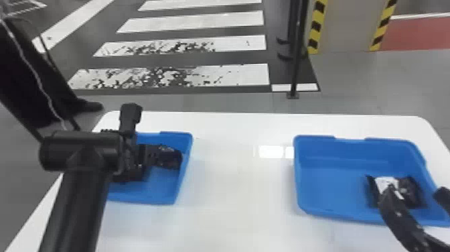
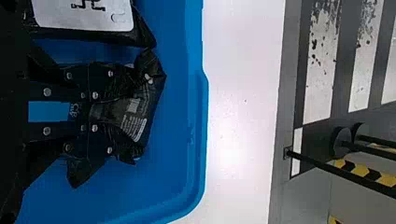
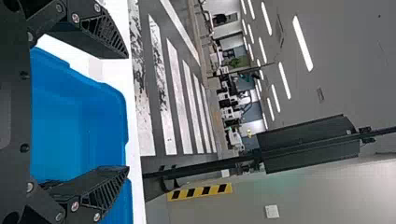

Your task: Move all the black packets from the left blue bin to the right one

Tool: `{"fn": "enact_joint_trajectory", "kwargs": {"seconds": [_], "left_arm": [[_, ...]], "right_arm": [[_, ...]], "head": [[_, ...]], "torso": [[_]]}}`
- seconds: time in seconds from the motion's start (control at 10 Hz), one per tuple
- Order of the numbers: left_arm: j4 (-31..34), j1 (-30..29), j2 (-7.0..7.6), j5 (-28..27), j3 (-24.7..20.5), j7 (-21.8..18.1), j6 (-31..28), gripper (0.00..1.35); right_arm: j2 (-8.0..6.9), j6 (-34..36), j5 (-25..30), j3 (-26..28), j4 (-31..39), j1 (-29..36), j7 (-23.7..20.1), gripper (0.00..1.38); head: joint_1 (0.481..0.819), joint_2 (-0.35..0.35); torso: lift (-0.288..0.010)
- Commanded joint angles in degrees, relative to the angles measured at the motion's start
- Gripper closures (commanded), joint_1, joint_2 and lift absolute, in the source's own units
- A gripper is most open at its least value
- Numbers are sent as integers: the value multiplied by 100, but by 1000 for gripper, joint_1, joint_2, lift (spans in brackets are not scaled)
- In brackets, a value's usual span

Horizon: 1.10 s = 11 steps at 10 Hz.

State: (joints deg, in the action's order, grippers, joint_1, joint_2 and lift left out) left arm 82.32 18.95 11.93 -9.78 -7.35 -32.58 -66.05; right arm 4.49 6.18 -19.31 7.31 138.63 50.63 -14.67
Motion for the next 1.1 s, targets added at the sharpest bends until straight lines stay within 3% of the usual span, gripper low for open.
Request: {"fn": "enact_joint_trajectory", "kwargs": {"seconds": [0.0,0.3,0.5,0.7,1.0], "left_arm": [[550,-278,-6,18,-236,-135,-4,1205],[2350,-1079,-6,384,-522,-302,-313,1204],[3166,-1628,-76,978,-704,-381,-88,1204],[3377,-2050,-191,2075,-567,-486,798,1204],[3391,-2317,-252,2875,-64,-609,1431,1204]], "right_arm": [[8,14,0,0,9,13,0,194],[25,28,-12,0,37,27,0,194],[43,42,-23,-34,65,27,-27,194],[113,183,-23,-126,65,-127,-220,194],[219,295,11,-309,-19,-465,-484,194]], "head": [[695,149],[695,154],[695,148],[695,109],[695,30]], "torso": [[-144],[-144],[-144],[-144],[-144]]}}
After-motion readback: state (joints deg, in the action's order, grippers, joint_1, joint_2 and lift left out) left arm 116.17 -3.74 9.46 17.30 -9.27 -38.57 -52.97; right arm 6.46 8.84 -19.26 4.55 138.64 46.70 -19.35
